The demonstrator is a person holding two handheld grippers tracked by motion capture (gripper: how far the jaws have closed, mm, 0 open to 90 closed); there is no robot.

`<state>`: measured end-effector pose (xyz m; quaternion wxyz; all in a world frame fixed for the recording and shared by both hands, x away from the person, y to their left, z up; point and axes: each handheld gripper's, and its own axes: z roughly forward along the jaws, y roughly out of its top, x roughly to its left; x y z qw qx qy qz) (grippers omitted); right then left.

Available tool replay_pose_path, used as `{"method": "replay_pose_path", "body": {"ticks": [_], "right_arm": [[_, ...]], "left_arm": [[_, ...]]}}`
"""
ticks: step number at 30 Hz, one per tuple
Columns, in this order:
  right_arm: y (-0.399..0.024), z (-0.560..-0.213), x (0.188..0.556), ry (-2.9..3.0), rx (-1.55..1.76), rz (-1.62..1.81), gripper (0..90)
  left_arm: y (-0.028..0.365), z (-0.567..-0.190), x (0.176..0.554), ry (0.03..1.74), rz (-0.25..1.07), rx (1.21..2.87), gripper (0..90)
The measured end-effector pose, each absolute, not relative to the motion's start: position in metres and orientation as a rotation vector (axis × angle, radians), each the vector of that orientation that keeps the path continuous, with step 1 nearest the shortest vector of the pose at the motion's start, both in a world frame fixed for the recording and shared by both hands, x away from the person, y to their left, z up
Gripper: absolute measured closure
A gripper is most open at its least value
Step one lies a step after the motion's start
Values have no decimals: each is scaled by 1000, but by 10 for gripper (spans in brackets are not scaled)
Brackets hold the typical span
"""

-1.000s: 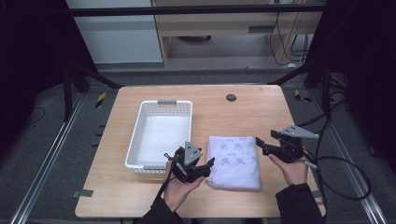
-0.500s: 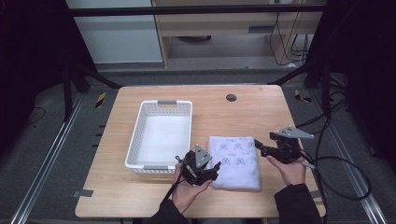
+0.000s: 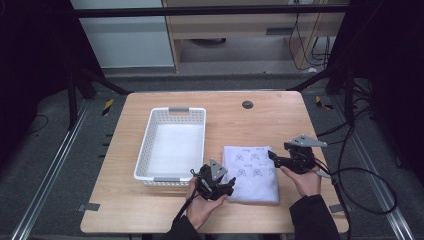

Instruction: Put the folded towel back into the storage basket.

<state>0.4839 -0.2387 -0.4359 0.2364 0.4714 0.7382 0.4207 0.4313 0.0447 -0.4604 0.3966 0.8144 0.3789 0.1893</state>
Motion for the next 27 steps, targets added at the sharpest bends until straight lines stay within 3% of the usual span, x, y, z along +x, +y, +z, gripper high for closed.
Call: {"method": "replay_pose_path", "body": {"ticks": [27], "right_arm": [[-239, -465, 492, 2055, 1356, 1127, 281]], "left_arm": [[33, -486, 427, 992, 489, 2111, 347]]}}
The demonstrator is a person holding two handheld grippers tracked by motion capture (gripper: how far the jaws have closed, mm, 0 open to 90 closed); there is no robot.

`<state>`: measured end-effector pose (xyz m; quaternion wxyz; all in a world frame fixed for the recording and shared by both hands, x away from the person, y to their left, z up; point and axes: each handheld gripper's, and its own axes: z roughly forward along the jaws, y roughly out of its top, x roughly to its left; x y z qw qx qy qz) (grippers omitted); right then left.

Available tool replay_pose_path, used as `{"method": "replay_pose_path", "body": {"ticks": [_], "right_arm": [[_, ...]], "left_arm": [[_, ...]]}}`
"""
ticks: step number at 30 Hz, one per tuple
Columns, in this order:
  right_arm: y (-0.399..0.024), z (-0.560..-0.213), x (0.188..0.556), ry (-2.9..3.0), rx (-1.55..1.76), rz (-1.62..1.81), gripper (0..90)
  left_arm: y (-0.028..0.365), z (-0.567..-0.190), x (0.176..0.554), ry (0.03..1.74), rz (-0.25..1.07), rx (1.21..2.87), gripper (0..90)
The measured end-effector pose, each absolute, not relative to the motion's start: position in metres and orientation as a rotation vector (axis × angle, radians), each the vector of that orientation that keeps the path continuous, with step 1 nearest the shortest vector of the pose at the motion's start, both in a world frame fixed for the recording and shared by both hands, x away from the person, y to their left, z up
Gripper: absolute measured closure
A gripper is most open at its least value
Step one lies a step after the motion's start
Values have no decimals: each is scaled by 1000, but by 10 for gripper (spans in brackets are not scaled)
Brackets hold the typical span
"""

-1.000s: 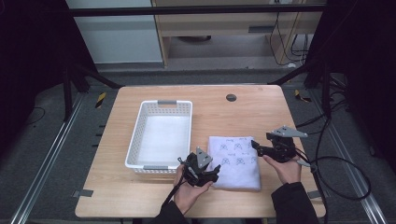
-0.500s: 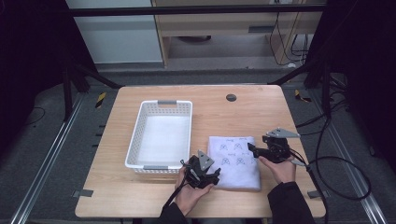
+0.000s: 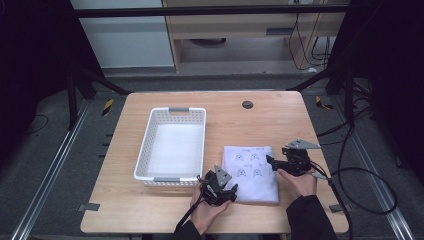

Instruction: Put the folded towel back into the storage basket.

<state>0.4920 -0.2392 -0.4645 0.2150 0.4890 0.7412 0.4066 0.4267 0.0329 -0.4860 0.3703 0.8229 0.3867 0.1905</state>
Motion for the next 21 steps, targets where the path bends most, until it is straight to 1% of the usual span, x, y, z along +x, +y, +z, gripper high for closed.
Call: {"method": "replay_pose_path", "body": {"ticks": [6, 21], "right_arm": [[-237, -471, 497, 2069, 1367, 1120, 274], [-226, -492, 509, 2135, 1397, 1031, 317]], "left_arm": [[35, -490, 429, 1040, 450, 2093, 316], [36, -502, 431, 1074, 398, 2043, 316]]}}
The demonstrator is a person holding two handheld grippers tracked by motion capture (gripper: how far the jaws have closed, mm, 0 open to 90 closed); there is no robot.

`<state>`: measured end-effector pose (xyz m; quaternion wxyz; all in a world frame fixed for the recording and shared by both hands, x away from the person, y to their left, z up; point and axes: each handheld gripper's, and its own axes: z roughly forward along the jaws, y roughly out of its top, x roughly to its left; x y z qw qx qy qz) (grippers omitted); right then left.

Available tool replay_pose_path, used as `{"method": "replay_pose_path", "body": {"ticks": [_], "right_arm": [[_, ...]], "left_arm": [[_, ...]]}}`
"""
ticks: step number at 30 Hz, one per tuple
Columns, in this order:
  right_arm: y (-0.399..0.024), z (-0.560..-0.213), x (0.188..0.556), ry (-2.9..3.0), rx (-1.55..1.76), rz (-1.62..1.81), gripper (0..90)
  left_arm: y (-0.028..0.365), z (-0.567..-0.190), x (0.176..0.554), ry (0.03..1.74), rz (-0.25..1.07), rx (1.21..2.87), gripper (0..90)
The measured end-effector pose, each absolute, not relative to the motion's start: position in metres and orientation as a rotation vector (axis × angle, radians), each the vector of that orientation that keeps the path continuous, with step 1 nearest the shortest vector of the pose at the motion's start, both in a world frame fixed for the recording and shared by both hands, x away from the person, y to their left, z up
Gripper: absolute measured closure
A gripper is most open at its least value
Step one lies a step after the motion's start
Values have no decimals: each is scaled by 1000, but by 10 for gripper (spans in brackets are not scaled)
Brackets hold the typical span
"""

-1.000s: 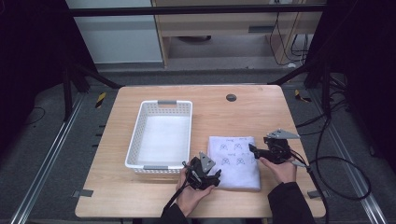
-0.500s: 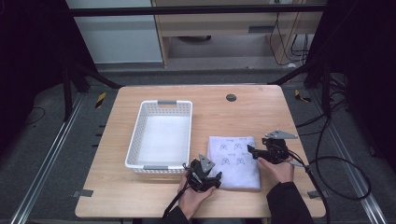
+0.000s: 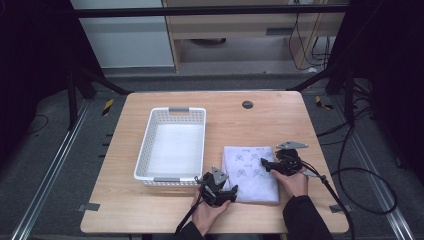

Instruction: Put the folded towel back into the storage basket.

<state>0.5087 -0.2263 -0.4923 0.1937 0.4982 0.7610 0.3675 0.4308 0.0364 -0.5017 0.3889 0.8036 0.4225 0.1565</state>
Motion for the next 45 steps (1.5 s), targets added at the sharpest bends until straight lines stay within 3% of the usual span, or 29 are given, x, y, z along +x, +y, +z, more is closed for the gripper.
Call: {"method": "replay_pose_path", "body": {"ticks": [5, 14, 28, 45], "right_arm": [[-225, -495, 509, 2148, 1418, 1016, 340], [-227, -499, 511, 2153, 1520, 1071, 417], [-226, -497, 508, 2174, 1517, 1147, 704], [-231, -465, 491, 2101, 1410, 1236, 738]], "left_arm": [[35, -503, 431, 1092, 387, 2040, 332], [34, -502, 431, 1097, 314, 2032, 454], [33, -500, 429, 1074, 279, 2021, 711], [40, -470, 424, 972, 333, 1980, 744]]}}
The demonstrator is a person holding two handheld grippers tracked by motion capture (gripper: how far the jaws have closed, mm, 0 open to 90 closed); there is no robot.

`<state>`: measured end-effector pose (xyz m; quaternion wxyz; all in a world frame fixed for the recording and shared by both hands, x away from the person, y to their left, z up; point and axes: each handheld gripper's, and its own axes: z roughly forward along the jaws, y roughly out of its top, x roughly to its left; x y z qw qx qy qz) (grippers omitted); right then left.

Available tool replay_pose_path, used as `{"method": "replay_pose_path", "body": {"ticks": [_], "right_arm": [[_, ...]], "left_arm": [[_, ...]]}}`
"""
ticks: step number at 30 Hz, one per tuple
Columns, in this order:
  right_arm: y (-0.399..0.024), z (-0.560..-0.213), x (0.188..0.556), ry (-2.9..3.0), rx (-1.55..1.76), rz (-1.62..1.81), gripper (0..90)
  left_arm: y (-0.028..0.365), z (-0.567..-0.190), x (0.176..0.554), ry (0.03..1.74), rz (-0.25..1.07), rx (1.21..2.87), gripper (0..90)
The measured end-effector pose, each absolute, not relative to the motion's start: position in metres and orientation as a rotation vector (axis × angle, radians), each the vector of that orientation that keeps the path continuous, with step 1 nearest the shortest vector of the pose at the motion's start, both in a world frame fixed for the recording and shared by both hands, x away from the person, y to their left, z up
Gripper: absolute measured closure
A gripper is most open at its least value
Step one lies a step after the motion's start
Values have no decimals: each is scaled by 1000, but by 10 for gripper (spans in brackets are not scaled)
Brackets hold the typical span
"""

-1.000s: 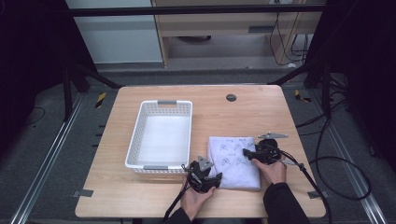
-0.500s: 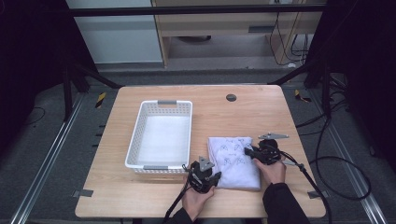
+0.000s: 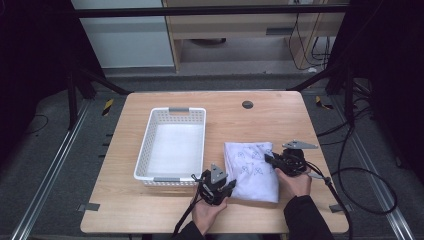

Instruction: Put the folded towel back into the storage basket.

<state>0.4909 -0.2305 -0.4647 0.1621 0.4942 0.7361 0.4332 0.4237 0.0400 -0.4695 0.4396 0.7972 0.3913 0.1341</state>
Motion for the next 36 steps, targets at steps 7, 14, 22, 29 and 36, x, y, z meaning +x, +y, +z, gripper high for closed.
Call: {"method": "replay_pose_path", "body": {"ticks": [7, 14, 22, 29, 36], "right_arm": [[-228, -448, 486, 2073, 1357, 1252, 737], [-227, -436, 483, 2041, 1332, 1280, 736], [-226, -424, 480, 1995, 1315, 1324, 736], [-224, -413, 479, 1973, 1303, 1356, 736], [-218, -396, 479, 1951, 1266, 1365, 735]], "left_arm": [[43, -454, 422, 947, 366, 1981, 743], [45, -439, 421, 915, 399, 1994, 743], [47, -423, 421, 892, 438, 1995, 742], [51, -410, 420, 881, 455, 1982, 742], [58, -395, 421, 869, 478, 1964, 742]]}}
